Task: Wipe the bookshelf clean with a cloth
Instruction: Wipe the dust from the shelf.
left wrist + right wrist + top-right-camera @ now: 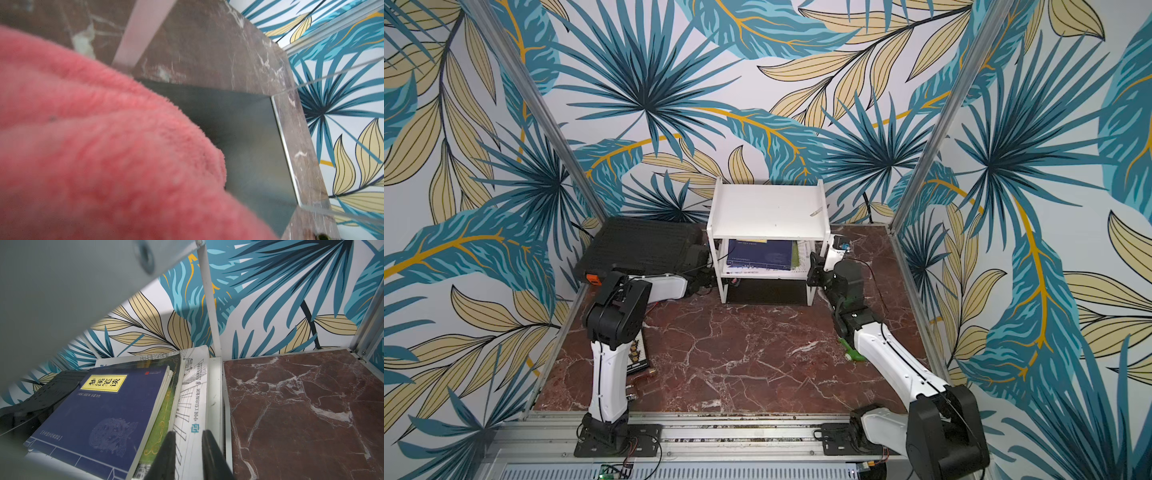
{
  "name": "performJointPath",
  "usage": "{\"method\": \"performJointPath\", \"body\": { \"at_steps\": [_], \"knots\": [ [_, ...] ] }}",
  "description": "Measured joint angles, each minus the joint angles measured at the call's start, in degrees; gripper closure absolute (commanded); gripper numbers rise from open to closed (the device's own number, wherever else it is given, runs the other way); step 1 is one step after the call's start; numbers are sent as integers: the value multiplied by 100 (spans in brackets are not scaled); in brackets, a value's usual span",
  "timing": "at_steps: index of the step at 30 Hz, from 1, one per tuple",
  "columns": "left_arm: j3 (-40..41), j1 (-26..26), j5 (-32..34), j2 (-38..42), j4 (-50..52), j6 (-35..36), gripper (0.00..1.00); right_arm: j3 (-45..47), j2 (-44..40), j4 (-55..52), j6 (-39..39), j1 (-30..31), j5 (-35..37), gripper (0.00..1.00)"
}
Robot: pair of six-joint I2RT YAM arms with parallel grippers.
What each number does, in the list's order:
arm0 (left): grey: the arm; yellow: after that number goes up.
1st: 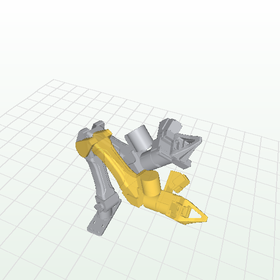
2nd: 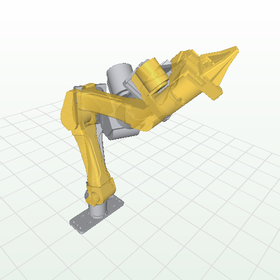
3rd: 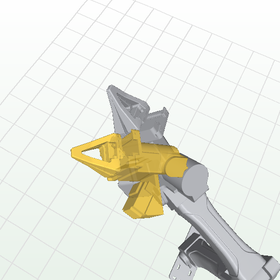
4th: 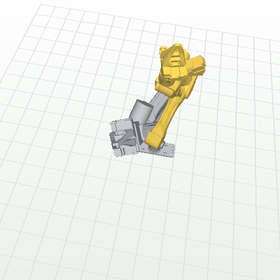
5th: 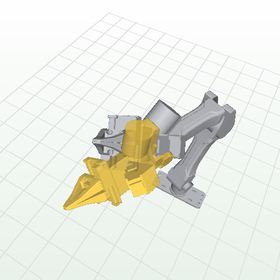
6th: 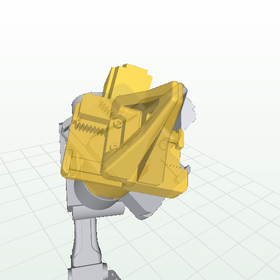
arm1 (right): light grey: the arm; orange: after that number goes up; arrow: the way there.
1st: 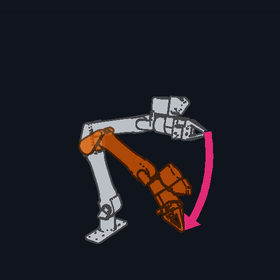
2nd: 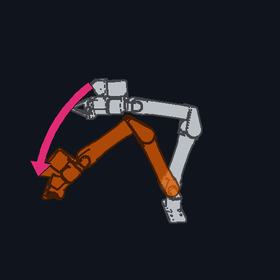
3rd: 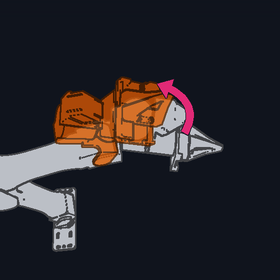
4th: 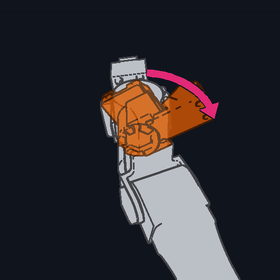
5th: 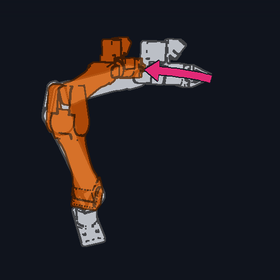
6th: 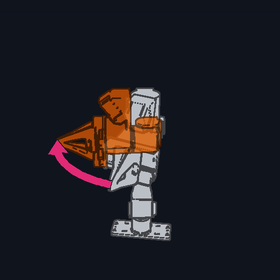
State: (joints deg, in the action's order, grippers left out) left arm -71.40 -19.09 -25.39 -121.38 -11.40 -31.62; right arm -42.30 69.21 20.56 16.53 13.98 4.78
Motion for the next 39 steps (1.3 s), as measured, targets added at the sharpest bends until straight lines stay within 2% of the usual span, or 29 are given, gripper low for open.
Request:
{"method": "performJointPath", "body": {
  "at_steps": [2,5,9,12,14,17,19,21,24,26,32,34,39],
  "knots": [
    [120,48,-114,162,247,286,100,0,0,0,2,7,20,100],
    [-140,232,-337,114,693,673,100,0,2,0,24,13,63,100],
    [-846,551,-507,-205,1174,855,100,-31,66,39,35,22,92,100],
    [-767,656,-568,-138,1307,1027,100,-35,74,46,48,24,98,100],
    [-221,643,-544,267,1401,1191,100,-15,70,87,48,24,92,100],
    [793,673,-527,1290,1637,1259,100,101,22,256,22,17,35,100],
    [1102,780,-461,1930,1818,1182,100,122,15,295,4,11,4,100],
    [1078,940,-369,2409,1878,1069,100,125,15,302,-4,4,-20,100],
    [507,1036,-345,2717,1897,896,100,127,13,308,-4,0,-33,100],
    [-273,951,-321,2664,1884,852,100,127,11,308,-7,-7,-52,100],
    [-2347,531,-433,1823,1707,866,100,127,11,308,-20,-13,-98,100],
    [-2605,481,-492,1443,1624,796,100,127,11,308,11,-31,-103,100],
    [-2638,483,-656,581,1670,603,100,127,11,302,-31,-37,-160,100]
  ]
}}
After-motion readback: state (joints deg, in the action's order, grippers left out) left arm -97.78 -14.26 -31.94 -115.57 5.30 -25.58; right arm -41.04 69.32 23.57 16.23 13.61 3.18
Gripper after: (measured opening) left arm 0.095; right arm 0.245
